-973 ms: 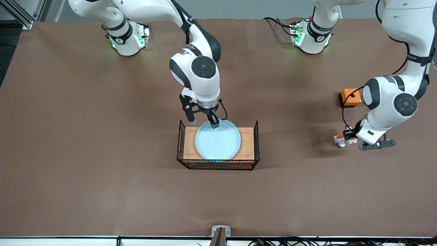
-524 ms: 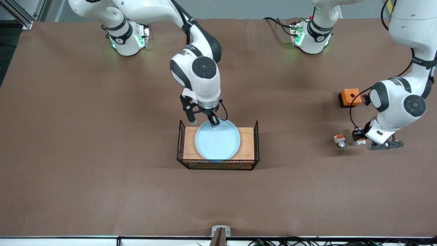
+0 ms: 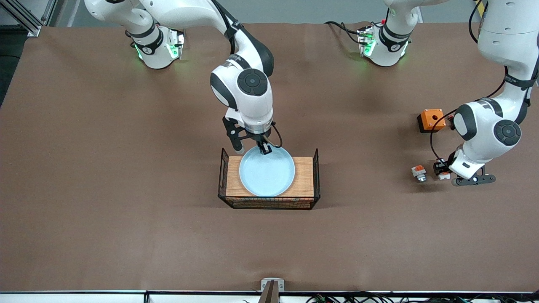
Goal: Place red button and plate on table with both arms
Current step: 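Place the button with the left gripper while the right gripper grips the plate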
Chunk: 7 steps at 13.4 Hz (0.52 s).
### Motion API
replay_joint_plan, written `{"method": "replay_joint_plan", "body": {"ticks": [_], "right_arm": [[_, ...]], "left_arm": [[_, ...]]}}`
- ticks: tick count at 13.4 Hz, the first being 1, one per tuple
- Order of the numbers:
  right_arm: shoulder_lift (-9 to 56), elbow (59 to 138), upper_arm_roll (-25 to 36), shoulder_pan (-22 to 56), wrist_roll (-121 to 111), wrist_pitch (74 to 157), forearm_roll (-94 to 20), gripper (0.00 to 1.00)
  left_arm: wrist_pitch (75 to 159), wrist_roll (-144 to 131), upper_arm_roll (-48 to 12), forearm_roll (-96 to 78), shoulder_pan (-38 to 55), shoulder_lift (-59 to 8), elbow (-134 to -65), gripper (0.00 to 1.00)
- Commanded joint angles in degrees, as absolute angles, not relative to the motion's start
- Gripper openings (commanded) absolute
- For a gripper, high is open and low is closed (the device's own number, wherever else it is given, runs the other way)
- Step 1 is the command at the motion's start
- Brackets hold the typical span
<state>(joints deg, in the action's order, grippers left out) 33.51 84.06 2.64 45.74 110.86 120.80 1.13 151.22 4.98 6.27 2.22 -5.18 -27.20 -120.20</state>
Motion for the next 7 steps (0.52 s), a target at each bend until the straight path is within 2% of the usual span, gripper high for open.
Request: {"method": "replay_joint_plan", "body": {"ticks": [1,2,4,7], "right_arm": [[34.63,82.18,2.2,45.44,110.3,120.41,2.11,0.16],[34.63,82.09,2.2,45.53,110.3,120.32,2.11,0.12],[34.63,81.74,2.2,45.62,110.21,120.24,2.11,0.03],[34.63,81.65,2.2,45.62,109.95,119.97,2.11,0.01]], "left_arm": [[151.79,5.8,5.89,2.46,-5.71,-27.16,-119.45,0.71],[151.61,6.24,5.89,2.46,-5.54,-26.55,-119.62,0.98],[149.17,6.15,5.8,2.46,-5.45,-22.35,-120.23,1.0],[138.63,6.24,3.96,2.46,-5.36,-14.09,-119.8,1.0]]}}
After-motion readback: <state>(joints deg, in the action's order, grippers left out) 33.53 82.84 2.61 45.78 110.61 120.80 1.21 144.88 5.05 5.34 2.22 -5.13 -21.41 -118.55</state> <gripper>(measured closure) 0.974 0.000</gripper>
